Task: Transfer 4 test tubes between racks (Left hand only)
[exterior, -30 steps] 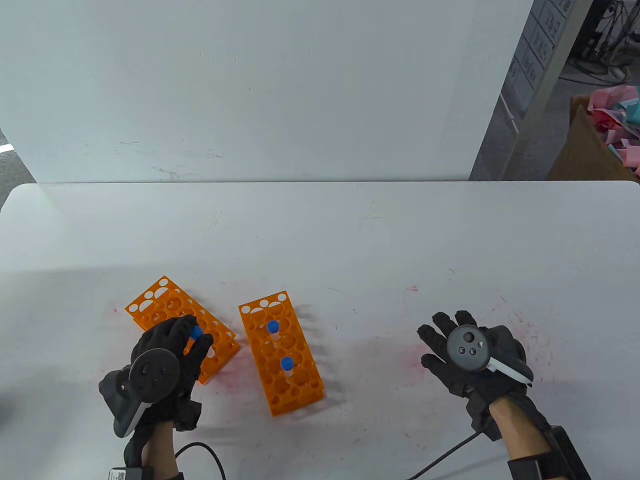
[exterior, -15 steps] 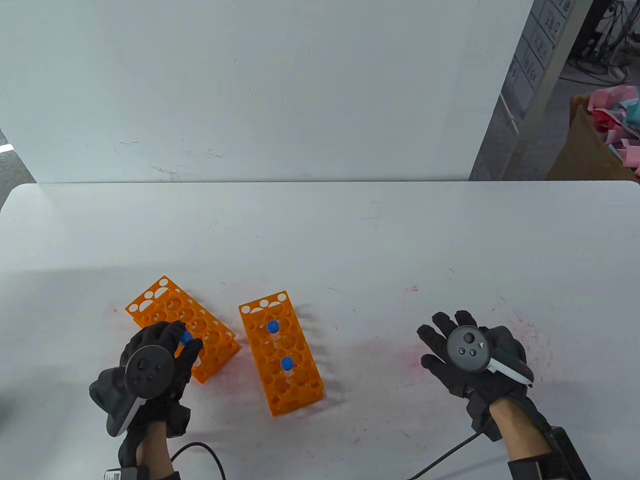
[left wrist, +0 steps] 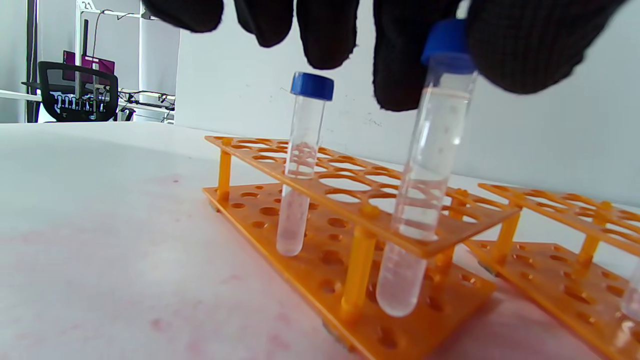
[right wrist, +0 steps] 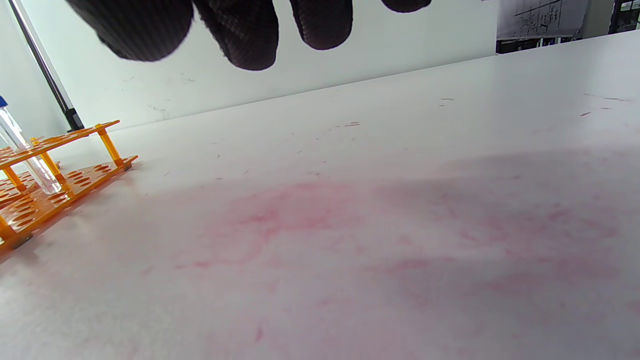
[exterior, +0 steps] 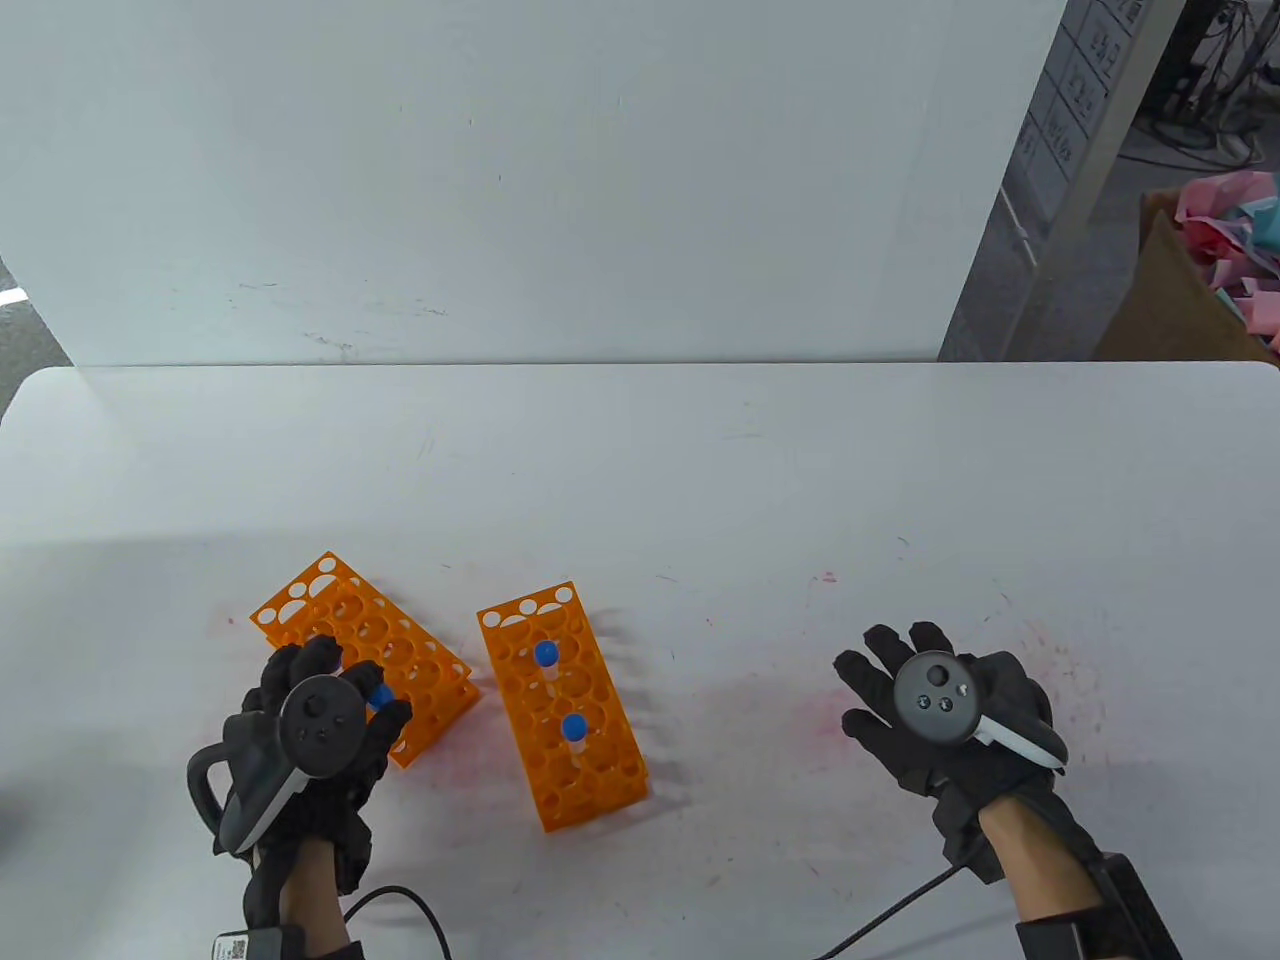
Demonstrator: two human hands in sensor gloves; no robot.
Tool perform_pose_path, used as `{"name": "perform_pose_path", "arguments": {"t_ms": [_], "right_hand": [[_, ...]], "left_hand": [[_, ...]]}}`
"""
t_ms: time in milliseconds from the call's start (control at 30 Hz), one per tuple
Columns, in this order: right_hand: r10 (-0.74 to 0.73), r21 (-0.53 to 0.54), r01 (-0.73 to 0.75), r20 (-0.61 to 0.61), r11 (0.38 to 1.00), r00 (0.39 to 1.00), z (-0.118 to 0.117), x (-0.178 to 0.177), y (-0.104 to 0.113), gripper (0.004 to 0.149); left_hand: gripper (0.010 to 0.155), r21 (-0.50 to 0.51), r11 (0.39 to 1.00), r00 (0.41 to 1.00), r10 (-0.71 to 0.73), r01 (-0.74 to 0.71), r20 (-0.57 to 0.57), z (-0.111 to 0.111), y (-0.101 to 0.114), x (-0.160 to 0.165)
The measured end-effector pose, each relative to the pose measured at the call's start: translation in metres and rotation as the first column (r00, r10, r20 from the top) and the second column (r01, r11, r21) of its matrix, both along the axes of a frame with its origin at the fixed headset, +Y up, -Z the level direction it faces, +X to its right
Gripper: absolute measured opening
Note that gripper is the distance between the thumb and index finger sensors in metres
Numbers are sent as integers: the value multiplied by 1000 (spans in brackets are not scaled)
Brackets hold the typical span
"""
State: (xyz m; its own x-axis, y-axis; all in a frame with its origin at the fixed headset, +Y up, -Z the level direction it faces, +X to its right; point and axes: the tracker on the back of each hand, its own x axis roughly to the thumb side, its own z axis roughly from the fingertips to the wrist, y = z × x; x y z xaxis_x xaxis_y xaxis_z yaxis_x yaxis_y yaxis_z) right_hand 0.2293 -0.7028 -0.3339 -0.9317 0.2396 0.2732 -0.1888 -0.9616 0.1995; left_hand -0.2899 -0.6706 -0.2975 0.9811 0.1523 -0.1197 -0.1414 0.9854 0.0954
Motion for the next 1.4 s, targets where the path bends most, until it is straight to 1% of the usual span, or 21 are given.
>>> {"name": "perform_pose_path", "arguments": {"t_ms": [167, 500, 1033, 1200, 1400], "right_hand": [[1, -1, -1, -4, 1000, 1000, 0, 0, 0, 62], [1, -7, -1, -7, 1000, 1000, 0, 0, -1, 62], [0, -21, 0, -11, 1000, 1000, 0, -1, -1, 62], [-2, -24, 1, -14, 1000, 1000, 0, -1, -1, 62], [-3, -27, 3, -16, 1000, 1000, 0, -1, -1, 62]], "left_hand": [[59, -70, 997, 1000, -28, 28, 0, -3, -5, 0], [58, -98, 994, 999, -54, 54, 4, -3, -4, 1], [58, -120, 991, 998, -67, 67, -1, -3, -4, 1], [58, -119, 989, 996, -90, 89, -6, -4, -4, 3], [58, -117, 990, 997, -74, 73, -3, -4, -4, 3]]}}
